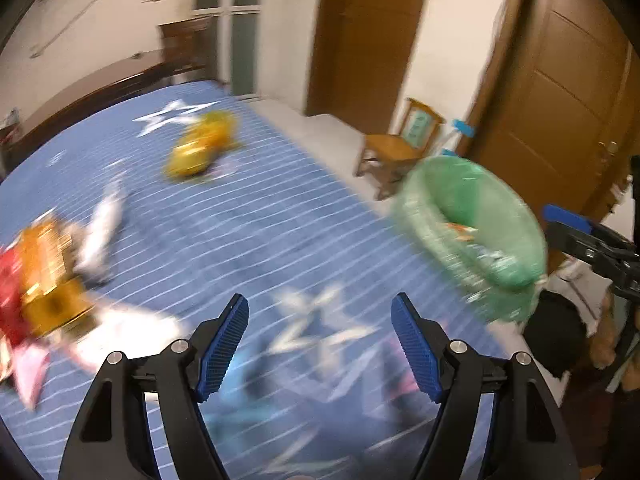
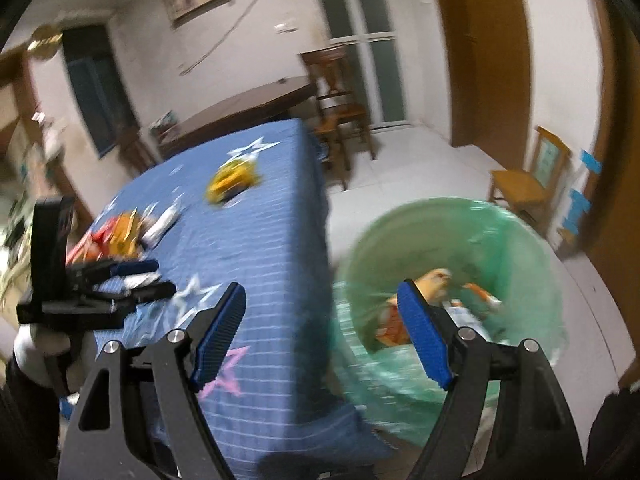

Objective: Collect trash
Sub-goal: 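Move both open grippers back toward the trash on the table, then grasp the orange-white paper wrapper with the left gripper while the right grasps the gold foil packet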

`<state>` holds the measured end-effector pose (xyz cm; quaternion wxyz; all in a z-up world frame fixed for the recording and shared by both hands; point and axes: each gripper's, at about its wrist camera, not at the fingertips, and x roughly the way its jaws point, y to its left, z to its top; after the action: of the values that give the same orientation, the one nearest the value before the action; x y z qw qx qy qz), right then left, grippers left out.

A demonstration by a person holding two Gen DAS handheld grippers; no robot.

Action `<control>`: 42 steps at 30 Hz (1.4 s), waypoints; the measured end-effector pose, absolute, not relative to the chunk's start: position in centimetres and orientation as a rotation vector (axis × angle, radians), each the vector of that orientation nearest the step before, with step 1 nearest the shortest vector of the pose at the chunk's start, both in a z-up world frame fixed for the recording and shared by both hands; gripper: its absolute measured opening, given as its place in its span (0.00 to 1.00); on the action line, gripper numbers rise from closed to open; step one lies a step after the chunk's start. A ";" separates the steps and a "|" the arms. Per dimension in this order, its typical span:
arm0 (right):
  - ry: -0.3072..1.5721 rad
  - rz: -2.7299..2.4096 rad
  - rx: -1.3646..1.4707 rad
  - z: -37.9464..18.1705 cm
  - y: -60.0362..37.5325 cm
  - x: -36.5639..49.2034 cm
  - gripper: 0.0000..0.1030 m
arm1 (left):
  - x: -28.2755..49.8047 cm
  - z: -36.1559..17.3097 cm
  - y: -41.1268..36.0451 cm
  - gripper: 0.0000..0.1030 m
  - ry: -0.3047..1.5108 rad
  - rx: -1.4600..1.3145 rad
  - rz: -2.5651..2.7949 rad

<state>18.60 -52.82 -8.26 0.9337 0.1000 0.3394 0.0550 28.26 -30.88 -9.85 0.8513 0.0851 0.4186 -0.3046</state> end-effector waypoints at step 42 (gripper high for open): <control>0.833 0.490 0.079 -11.1 -29.8 26.5 0.80 | 39.2 -11.1 3.6 0.48 0.887 0.135 -0.614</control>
<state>26.45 -29.82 -11.11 0.8849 0.0379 0.4002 0.2355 39.21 3.61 -11.06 0.8558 0.0643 0.4219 -0.2923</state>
